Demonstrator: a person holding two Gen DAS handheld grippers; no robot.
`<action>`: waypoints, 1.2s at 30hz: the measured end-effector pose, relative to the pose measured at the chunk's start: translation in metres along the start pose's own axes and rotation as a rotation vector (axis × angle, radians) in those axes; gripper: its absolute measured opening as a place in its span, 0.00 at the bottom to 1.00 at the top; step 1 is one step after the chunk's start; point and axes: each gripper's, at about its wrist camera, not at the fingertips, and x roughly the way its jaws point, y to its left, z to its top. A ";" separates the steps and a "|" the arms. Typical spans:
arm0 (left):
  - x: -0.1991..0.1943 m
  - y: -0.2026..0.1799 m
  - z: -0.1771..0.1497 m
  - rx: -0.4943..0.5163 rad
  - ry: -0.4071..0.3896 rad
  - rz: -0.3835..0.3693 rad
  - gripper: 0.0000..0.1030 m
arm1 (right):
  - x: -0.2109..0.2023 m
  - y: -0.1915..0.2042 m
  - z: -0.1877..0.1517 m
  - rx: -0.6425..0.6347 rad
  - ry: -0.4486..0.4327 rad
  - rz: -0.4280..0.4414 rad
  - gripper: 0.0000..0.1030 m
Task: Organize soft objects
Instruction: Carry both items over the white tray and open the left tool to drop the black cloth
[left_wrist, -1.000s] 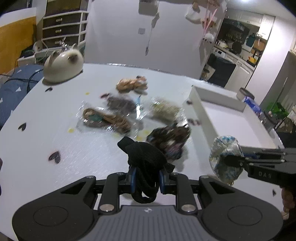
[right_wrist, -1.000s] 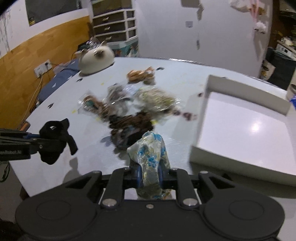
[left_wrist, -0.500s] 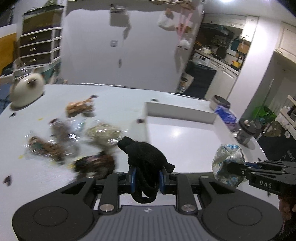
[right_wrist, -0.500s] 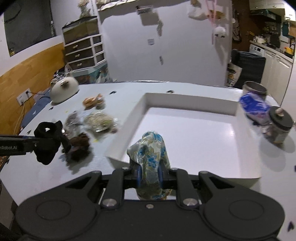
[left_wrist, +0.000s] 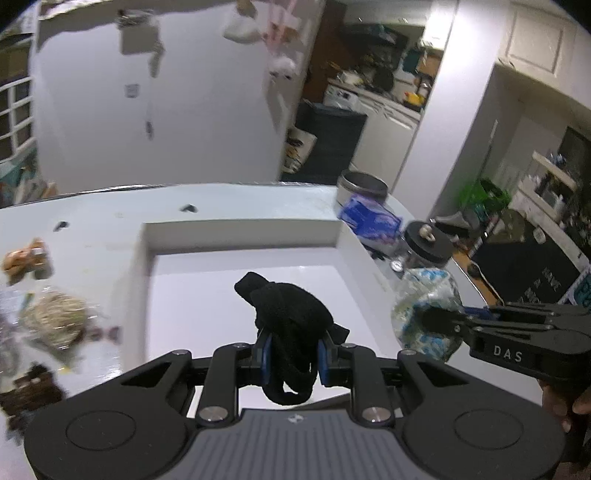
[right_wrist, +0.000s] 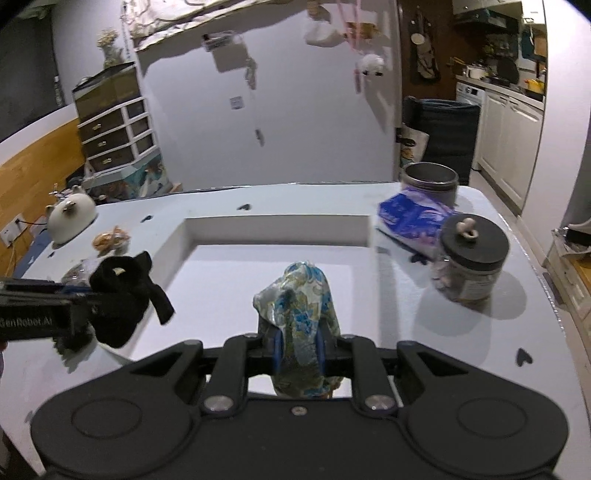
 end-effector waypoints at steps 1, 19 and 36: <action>0.009 -0.007 0.003 0.007 0.013 -0.006 0.24 | 0.003 -0.006 0.001 0.003 0.006 -0.005 0.19; 0.114 -0.044 0.008 0.084 0.236 -0.042 0.24 | 0.048 -0.036 0.001 0.055 0.109 0.053 0.19; 0.114 -0.039 -0.002 0.054 0.274 -0.034 0.67 | 0.040 -0.047 0.000 0.101 0.142 0.055 0.41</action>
